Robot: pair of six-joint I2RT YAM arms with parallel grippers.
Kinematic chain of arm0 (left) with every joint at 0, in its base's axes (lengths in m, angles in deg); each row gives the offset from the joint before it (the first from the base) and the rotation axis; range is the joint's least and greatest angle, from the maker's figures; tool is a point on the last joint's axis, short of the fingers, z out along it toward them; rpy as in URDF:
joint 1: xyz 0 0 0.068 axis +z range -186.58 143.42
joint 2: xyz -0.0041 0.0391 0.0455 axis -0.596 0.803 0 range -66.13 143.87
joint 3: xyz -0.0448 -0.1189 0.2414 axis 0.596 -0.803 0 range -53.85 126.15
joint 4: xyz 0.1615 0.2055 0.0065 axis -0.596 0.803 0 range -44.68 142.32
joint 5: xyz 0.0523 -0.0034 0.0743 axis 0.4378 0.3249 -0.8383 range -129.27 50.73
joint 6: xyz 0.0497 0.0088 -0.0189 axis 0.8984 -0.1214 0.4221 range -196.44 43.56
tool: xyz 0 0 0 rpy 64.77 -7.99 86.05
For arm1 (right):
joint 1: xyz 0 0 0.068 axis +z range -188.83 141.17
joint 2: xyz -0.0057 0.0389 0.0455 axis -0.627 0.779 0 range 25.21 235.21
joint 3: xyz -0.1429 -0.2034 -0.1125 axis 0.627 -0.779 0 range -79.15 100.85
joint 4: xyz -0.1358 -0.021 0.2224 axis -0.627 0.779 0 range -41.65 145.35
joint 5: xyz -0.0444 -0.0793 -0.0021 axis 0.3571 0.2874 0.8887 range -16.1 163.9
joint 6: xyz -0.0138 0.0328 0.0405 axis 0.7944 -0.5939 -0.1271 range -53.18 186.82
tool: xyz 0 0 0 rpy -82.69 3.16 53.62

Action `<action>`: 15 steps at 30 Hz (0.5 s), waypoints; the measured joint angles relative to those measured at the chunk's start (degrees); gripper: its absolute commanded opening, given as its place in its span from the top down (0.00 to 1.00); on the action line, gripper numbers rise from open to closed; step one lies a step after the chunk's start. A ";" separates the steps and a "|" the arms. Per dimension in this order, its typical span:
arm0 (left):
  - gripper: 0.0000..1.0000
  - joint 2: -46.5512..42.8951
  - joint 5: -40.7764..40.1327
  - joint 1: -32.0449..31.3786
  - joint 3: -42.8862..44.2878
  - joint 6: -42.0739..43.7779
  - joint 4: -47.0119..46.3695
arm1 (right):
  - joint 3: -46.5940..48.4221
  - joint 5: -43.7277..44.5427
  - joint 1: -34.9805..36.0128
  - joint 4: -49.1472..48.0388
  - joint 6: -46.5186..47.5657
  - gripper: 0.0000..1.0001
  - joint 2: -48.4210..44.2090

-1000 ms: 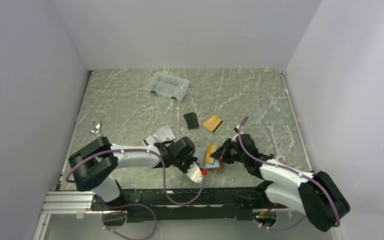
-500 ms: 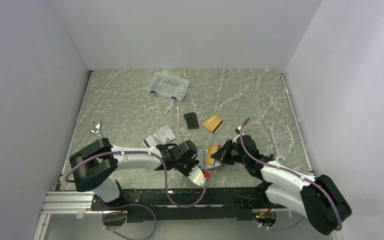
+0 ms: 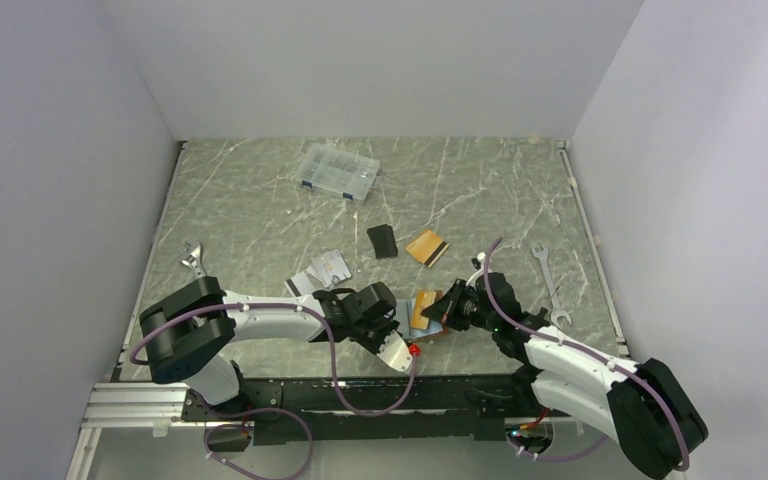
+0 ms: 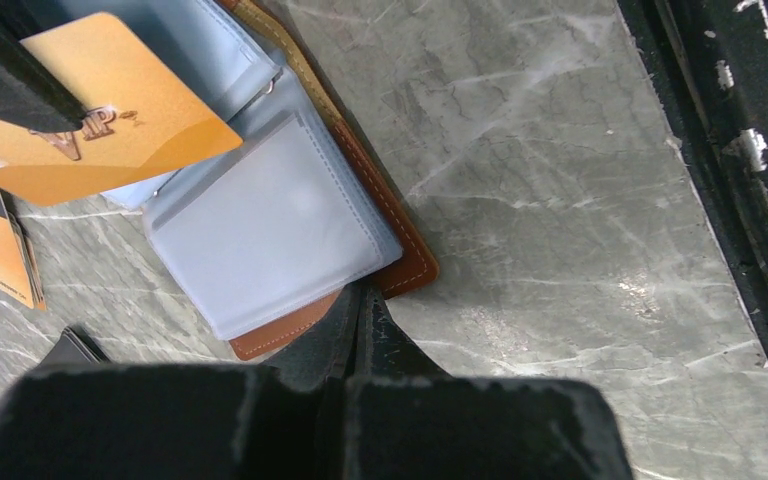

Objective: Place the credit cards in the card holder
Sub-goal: Turn over the card slot in the card holder.

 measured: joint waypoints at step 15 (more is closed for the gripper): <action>1.00 0.00 -0.39 -0.26 0.00 -0.28 0.00 | -0.85 -0.02 0.09 -1.01 -0.46 1.00 -0.07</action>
